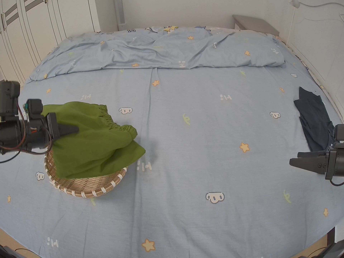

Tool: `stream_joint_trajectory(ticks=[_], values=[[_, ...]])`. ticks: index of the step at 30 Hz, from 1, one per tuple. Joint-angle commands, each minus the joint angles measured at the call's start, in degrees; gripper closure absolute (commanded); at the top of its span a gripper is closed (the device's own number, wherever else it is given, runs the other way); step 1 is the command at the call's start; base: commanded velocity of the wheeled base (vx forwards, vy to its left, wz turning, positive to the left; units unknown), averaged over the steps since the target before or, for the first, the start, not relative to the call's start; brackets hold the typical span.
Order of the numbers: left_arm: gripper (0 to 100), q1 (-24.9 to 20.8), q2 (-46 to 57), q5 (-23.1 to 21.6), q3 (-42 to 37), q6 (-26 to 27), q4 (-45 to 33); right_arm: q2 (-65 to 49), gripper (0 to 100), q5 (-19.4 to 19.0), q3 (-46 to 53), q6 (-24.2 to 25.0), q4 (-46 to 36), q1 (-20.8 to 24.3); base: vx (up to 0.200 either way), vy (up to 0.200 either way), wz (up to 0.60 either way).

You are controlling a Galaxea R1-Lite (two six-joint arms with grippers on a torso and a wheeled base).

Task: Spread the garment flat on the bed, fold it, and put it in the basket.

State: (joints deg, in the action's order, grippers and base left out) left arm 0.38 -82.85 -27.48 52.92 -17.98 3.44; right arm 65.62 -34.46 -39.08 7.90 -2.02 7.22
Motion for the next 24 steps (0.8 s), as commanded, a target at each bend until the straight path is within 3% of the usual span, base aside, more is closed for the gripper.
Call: stream_joint_trajectory(ticks=[1, 6, 10, 13, 24], values=[[100, 2.0, -2.4, 0.2, -6.1, -2.2, -0.1, -0.4, 0, -0.2, 0.1, 0.0, 0.0, 0.1, 0.000, 0.000, 0.00], [100, 5.0, -5.0, 1.1, -4.3, -6.8, -4.5, -0.4, 0, -0.2, 0.3, -0.1, 0.0, 0.2, 0.000, 0.000, 0.00], [100, 3.6, -10.7, 5.0, 4.1, -8.4, -18.9, -0.3, 0, 0.0, 0.4, -0.1, 0.0, 1.0, 0.000, 0.000, 0.00], [100, 3.6, -15.1, 5.1, 8.3, -8.5, -23.2, -0.3, 0, 0.0, 0.4, -0.1, 0.0, 1.0, 0.000, 0.000, 0.00], [100, 4.4, -28.0, 5.6, 14.8, -8.6, -24.7, -0.2, 0, 0.2, 0.4, -0.3, -0.1, 1.0, 0.000, 0.000, 0.00]])
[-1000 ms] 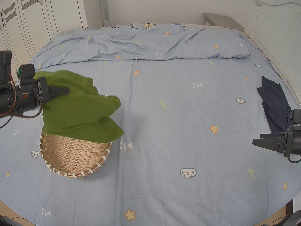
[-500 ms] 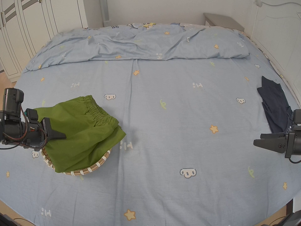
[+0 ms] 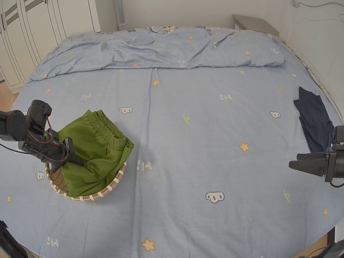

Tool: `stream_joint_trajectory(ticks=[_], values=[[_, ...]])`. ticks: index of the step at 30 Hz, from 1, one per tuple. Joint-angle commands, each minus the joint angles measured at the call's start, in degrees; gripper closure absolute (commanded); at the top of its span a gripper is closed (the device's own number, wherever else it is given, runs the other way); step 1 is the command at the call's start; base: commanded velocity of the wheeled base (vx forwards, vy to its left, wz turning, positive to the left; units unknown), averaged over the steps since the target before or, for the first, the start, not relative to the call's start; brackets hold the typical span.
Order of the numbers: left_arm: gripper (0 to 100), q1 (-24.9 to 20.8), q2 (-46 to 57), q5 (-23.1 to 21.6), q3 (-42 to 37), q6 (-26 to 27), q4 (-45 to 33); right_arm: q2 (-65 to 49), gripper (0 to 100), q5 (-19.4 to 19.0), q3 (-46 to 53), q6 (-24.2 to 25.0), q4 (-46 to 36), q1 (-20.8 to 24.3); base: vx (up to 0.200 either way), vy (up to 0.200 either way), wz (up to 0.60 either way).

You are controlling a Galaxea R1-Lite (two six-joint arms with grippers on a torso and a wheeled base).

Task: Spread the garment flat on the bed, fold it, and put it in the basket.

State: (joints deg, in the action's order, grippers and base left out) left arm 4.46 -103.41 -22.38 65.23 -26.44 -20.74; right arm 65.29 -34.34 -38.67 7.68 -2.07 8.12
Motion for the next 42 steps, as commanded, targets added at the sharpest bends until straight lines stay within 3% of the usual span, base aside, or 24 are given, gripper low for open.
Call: stream_joint_trajectory(ticks=[1, 6, 7, 13, 20, 25, 27, 32, 34, 39, 42], values=[[100, 0.2, -7.7, 1.5, 2.5, -0.1, -1.0, 0.1, 0, 0.1, 0.0, -0.1, 0.0, 0.1, 0.000, 0.000, 0.00], [100, -0.1, -7.0, 1.6, 2.5, -0.3, -1.3, 0.0, 0, 0.1, 0.0, 0.0, 0.1, 0.0, 0.000, 0.000, 0.00], [0, -0.1, -7.0, 1.6, 2.5, -0.3, -1.3, 0.0, 0, 0.0, 0.0, -0.1, 0.1, 0.0, 0.000, 0.000, 0.00], [0, -0.4, -1.1, 2.1, 2.4, -1.3, -1.8, 0.0, 0, 0.1, 0.0, -0.1, 0.1, -0.1, 0.000, 0.000, 0.00], [0, -1.1, 15.2, 2.6, 2.6, -0.7, -9.4, -0.3, 0, 2.5, 0.0, -0.2, 0.1, 0.0, 0.000, 0.000, 0.00], [0, -4.0, 28.8, 4.4, -1.3, -0.8, -10.7, -8.0, 0, 4.5, 2.6, -1.3, 0.0, 0.4, 0.000, 0.000, 0.00], [0, -5.8, 34.2, 7.0, -4.9, -0.7, -9.8, -11.9, 0, 4.6, 4.6, -2.1, -0.1, 0.8, 0.000, 0.000, 0.00], [0, -15.4, 51.0, 21.4, -17.9, -2.8, -9.7, -24.1, 0, 4.8, 13.9, -5.1, 0.0, -0.5, 0.000, 0.000, 0.00], [0, -18.5, 60.5, 28.4, -22.1, -6.1, -9.8, -33.9, 0, 4.9, 19.9, -5.4, -0.4, -1.1, 0.000, 0.000, 0.00], [0, -15.9, 70.8, 30.3, -25.4, -8.3, -11.9, -44.8, 0, 5.2, 24.0, -4.3, -1.0, -3.7, 0.000, 0.000, 0.00], [0, -8.1, 79.1, 30.2, -30.3, -8.1, -12.2, -49.6, 0, 5.2, 24.3, 0.3, -2.8, -5.3, 0.000, 0.000, 0.00]])
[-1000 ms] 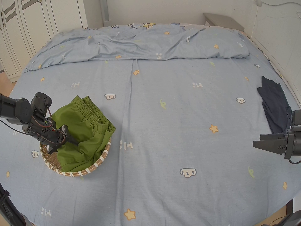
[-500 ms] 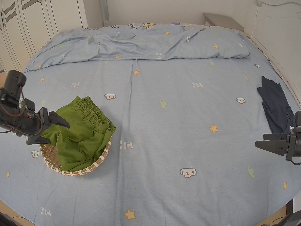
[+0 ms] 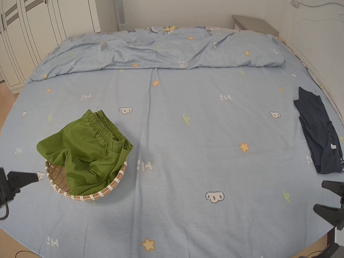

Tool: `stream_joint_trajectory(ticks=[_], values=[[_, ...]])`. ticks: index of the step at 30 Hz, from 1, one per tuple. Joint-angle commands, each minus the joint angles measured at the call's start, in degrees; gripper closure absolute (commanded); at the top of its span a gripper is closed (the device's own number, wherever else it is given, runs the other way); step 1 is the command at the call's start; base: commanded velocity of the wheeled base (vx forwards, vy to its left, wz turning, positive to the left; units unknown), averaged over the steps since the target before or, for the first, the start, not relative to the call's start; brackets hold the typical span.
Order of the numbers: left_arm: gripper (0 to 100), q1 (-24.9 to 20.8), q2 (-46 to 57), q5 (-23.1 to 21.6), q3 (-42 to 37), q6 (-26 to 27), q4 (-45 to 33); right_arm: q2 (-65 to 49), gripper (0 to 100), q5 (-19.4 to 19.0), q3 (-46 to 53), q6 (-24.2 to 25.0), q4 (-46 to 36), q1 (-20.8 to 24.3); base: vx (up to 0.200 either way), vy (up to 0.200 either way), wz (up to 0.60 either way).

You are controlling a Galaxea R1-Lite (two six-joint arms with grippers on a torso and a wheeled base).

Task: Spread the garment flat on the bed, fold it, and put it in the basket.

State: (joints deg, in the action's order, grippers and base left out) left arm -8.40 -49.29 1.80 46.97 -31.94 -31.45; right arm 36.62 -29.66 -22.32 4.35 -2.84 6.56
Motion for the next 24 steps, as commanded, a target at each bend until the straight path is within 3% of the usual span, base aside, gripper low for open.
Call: stream_joint_trajectory(ticks=[1, 3, 10, 14, 18, 21, 22, 24], values=[[0, 6.8, 26.7, 5.9, -13.7, -2.5, -1.2, -21.6, 0, 0.6, 7.8, 4.7, -2.3, -3.5, 0.000, 0.000, 0.00], [0, 9.3, 30.2, 5.8, -17.2, -2.0, -0.1, -21.9, 0, 0.6, 7.8, 5.3, -2.3, -3.2, 0.000, 0.000, 0.00], [0, 9.2, 38.7, 5.7, -25.1, -1.3, 4.3, -24.8, 0, 0.6, 9.0, 5.5, -3.0, -3.3, 0.000, 0.000, 0.00], [0, 6.8, 47.1, 5.3, -35.8, 7.9, 11.6, -31.4, 0, 0.6, 13.7, 5.4, -4.4, -3.9, 0.000, 0.000, 0.00], [0, 8.0, 48.9, 2.3, -41.1, 12.8, 23.0, -36.6, 0, 0.6, 17.2, 4.4, -4.5, -6.6, 0.000, 0.000, 0.00], [0, 8.0, 48.9, 1.3, -43.1, 16.5, 26.9, -36.6, 0, 1.8, 17.8, 3.3, -3.8, -6.8, 0.000, 0.000, 0.00], [0, 8.0, 48.9, 1.3, -43.9, 19.7, 28.6, -36.6, 0, 4.3, 18.1, 2.3, -3.5, -6.7, 0.000, 0.000, 0.00], [0, 8.0, 49.0, 0.9, -45.7, 26.8, 31.0, -36.6, 0, 13.6, 18.5, -0.7, -2.3, -6.7, 0.000, 0.000, 0.00]])
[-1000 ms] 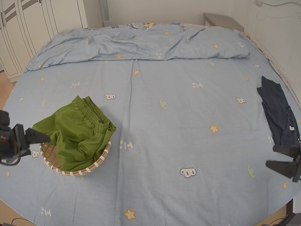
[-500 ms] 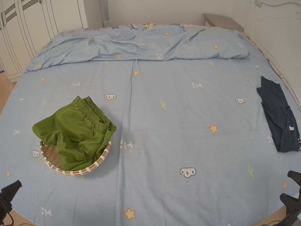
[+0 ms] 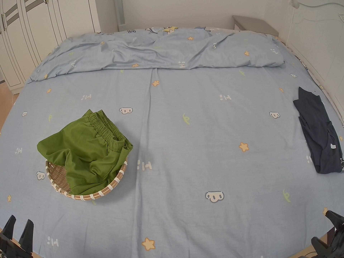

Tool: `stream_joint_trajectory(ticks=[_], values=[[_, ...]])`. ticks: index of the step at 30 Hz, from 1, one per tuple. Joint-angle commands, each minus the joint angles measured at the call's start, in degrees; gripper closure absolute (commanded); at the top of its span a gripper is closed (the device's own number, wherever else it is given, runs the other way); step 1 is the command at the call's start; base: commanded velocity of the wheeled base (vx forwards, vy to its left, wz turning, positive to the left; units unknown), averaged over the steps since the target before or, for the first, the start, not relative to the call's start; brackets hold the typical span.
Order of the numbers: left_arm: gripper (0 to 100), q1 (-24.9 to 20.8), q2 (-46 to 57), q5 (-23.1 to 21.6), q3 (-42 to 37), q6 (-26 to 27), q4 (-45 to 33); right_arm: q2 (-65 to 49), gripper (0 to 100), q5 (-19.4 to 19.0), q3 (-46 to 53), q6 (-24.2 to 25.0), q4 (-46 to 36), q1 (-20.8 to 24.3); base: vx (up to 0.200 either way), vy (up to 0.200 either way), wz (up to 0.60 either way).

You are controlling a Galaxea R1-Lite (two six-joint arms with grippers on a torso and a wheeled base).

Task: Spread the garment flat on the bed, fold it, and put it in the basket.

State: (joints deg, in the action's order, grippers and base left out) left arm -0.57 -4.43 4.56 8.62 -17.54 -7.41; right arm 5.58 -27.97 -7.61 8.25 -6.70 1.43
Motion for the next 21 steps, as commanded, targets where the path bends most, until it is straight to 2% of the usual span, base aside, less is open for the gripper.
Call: stream_joint_trajectory(ticks=[1, 4, 6, 7, 8, 9, 10, 15, 19, 21], values=[[0, 0.2, 4.2, -1.7, -7.6, 13.8, 7.8, -5.6, 0, 14.7, 4.1, -6.2, 2.0, -1.6, 0.000, 0.000, 0.00], [0, 0.4, 4.2, -2.0, -8.1, 14.6, 8.6, -5.6, 0, 19.9, 4.6, -9.7, 2.6, -1.6, 0.000, 0.000, 0.00], [0, 0.5, 4.2, -3.9, -7.9, 14.6, 8.0, -5.6, 0, 24.5, 5.0, -9.8, 3.5, -1.6, 0.000, 0.000, 0.00], [0, 0.5, 4.2, -3.9, -7.9, 14.6, 8.0, -5.6, 0, 24.5, 5.0, -9.8, 3.5, -1.6, 0.000, 0.000, 0.00], [0, 0.4, 4.2, -5.0, -7.7, 14.6, 7.6, -5.6, 0, 27.6, 5.2, -9.6, 3.6, -1.6, 0.000, 0.000, 0.00], [0, 0.4, 4.2, -5.0, -7.7, 14.6, 7.6, -5.6, 0, 27.6, 5.2, -9.6, 3.6, -1.6, 0.000, 0.000, 0.00], [0, 0.2, 4.0, -5.4, -7.4, 14.1, 6.0, -5.6, 0, 29.5, 7.6, -7.9, 5.9, -1.7, 0.000, 0.000, 0.00], [0, 0.4, 4.2, -5.9, -7.3, 15.0, 6.3, -5.6, 0, 28.9, 7.6, -7.9, 7.3, -1.6, 0.000, 0.000, 0.00], [0, 0.4, 4.2, -9.9, -8.4, 24.7, 7.8, -5.6, 0, 28.9, 7.6, -8.1, 7.3, -1.6, 0.000, 0.000, 0.00], [0, 0.1, 3.9, -8.7, -8.4, 22.2, 7.5, -5.6, 0, 29.0, 7.6, -8.1, 7.3, -1.5, 0.000, 0.000, 0.00]])
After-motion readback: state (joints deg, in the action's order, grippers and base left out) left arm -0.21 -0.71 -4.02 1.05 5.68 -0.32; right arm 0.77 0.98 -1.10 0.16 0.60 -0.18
